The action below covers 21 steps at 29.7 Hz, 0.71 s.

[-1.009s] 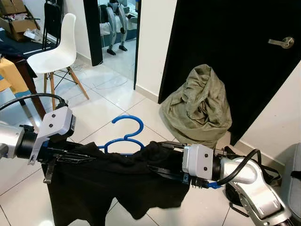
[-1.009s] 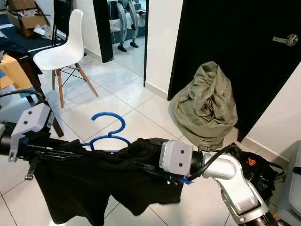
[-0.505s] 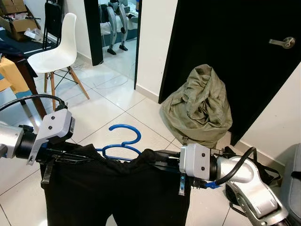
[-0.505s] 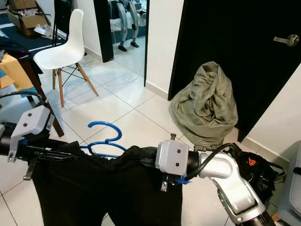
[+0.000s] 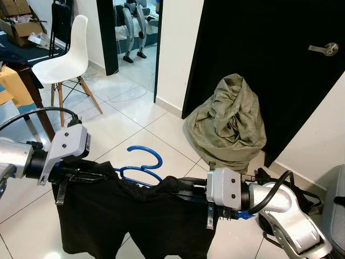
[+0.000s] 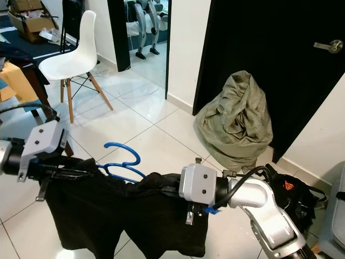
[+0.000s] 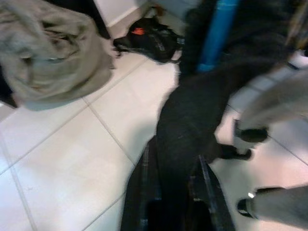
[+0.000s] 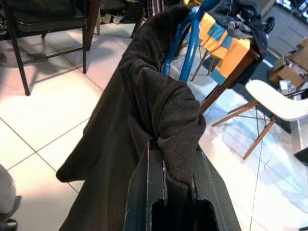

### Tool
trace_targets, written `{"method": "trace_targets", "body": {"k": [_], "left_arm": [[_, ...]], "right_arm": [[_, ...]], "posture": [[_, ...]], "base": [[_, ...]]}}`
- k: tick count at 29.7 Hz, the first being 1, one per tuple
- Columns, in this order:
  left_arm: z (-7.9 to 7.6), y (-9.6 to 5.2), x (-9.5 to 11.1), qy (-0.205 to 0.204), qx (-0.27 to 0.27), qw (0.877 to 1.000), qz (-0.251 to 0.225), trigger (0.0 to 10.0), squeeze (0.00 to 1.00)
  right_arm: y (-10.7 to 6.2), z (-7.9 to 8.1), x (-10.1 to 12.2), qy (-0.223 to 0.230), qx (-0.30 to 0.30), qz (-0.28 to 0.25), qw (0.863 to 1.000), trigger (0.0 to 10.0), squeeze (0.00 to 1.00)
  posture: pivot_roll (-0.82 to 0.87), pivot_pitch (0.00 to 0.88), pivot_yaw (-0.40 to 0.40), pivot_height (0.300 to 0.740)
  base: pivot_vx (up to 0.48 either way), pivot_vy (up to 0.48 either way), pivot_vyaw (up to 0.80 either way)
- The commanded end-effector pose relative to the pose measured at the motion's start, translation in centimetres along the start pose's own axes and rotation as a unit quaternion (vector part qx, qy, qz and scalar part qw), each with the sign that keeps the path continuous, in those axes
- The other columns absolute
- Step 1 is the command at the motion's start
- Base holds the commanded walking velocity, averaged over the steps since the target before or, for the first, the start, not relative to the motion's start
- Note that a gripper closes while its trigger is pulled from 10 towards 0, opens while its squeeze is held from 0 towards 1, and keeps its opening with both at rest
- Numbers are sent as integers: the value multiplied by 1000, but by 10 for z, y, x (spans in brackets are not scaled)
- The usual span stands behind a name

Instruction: Hang hanger

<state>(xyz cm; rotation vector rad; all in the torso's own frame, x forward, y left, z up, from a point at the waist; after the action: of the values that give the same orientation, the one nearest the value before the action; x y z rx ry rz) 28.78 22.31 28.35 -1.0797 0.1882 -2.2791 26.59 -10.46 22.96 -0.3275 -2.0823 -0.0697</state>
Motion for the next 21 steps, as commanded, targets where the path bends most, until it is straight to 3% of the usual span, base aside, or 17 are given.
{"method": "trace_targets", "body": {"k": [1, 7, 8, 13, 15, 21], "left_arm": [[7, -1, 0, -1, 29, 1000, 1, 10000, 1000], [10, -2, 1, -3, 41, 999, -1, 10000, 1000], [9, -4, 2, -2, 37, 999, 0, 10000, 0], [9, -13, 5, -4, 32, 999, 1, 10000, 0], [15, -29, 11, -2, 45, 999, 5, 10000, 0], [26, -51, 19, -30, 104, 994, -7, 10000, 0]], "right_arm": [[3, 7, 6, 5, 18, -17, 1000, 0, 0], [2, 3, 3, 16, -2, -13, 1000, 0, 0], [1, 0, 1, 21, -12, -10, 1000, 0, 0], [-1, -8, -8, 39, -42, 11, 998, 0, 0], [-7, -13, -24, 59, -74, 49, 994, 0, 0], [-13, -17, -43, 95, -132, 90, 983, 0, 0]], "posture": [[-19, 204, -52, 740], [-19, 202, -54, 740], [-18, 202, -55, 740], [-19, 202, -55, 740], [-19, 206, -57, 740], [-6, 213, -60, 740]], "base": [[0, 0, 0], [0, 0, 0], [0, 0, 0], [0, 0, 0], [0, 0, 0], [0, 0, 0]]}}
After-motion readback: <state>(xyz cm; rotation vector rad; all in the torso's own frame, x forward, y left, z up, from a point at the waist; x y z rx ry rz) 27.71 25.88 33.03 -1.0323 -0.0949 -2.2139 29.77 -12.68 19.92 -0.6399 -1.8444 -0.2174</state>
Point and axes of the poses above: a point about 5 cm out from each wrist's last joint towards the gripper, its own y axis pointing out of the wrist towards the gripper, its own x axis along the axis of the wrist's last joint, z = x × y, the point moved 1 cm from there along y, pointing out of the wrist towards the gripper, and after that the axes turned 9 degrees about y, right-handed, at the moved point
